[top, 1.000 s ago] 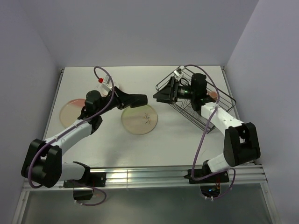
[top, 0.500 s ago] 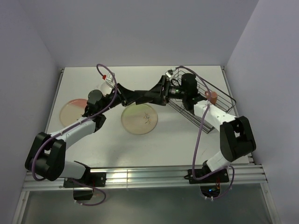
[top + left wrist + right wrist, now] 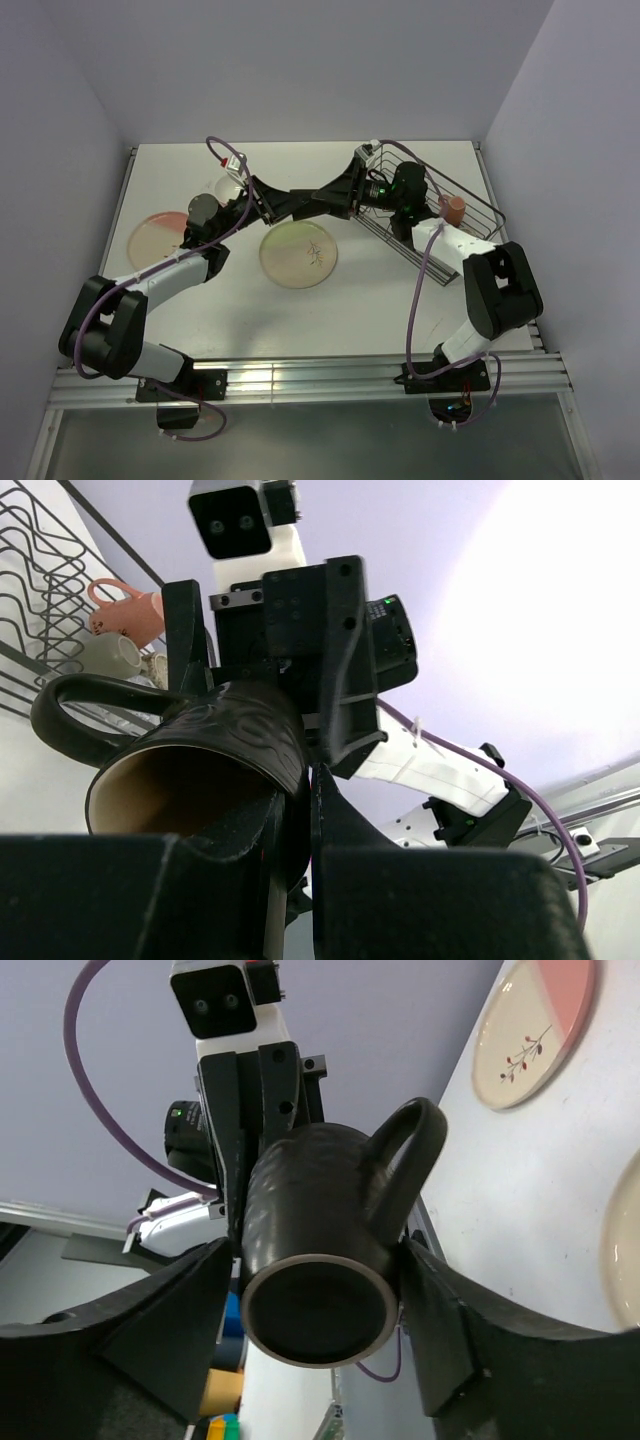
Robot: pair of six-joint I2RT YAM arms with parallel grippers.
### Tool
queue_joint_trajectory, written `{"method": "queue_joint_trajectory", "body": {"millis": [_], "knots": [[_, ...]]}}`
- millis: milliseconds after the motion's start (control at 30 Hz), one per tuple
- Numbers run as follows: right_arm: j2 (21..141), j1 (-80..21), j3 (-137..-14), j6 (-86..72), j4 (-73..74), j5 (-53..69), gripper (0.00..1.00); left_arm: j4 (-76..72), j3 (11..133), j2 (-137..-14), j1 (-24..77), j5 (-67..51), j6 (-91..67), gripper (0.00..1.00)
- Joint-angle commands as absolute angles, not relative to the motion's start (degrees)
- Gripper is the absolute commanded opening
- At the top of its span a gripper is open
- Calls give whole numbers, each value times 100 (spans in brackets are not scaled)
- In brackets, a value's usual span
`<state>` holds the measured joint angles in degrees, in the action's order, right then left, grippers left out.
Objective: Load the mixed dishes into the dish rack
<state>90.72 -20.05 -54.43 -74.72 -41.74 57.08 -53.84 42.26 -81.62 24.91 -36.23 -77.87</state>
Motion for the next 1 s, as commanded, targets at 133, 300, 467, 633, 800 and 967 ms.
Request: {"method": "queue_joint_trajectory", "body": {"millis": [133,300,467,633,800,967], "knots": [[9062,-2030,-5423,-7734,-5036,5985,64,-5889,4395,-8042,2531,-3683,-7831,0],[9000,-2030,-5423,-7699,-5054,6020,32,-5845,4394,-8059,2531,-3683,-7805,0],[8956,-2022,-5537,-7367,-5063,6213,0,-5731,4386,-8095,2523,-3700,-7778,22],[8877,-2004,-5599,-7075,-4992,6381,0,-5467,4386,-7981,2531,-3718,-7603,50],[8868,-1951,-5572,-6961,-4983,6398,0,-5028,4386,-7787,2531,-3709,-7313,64],[8868,-1802,-5625,-6795,-4869,6451,0,-4413,4386,-7524,2505,-3595,-6918,73]]}}
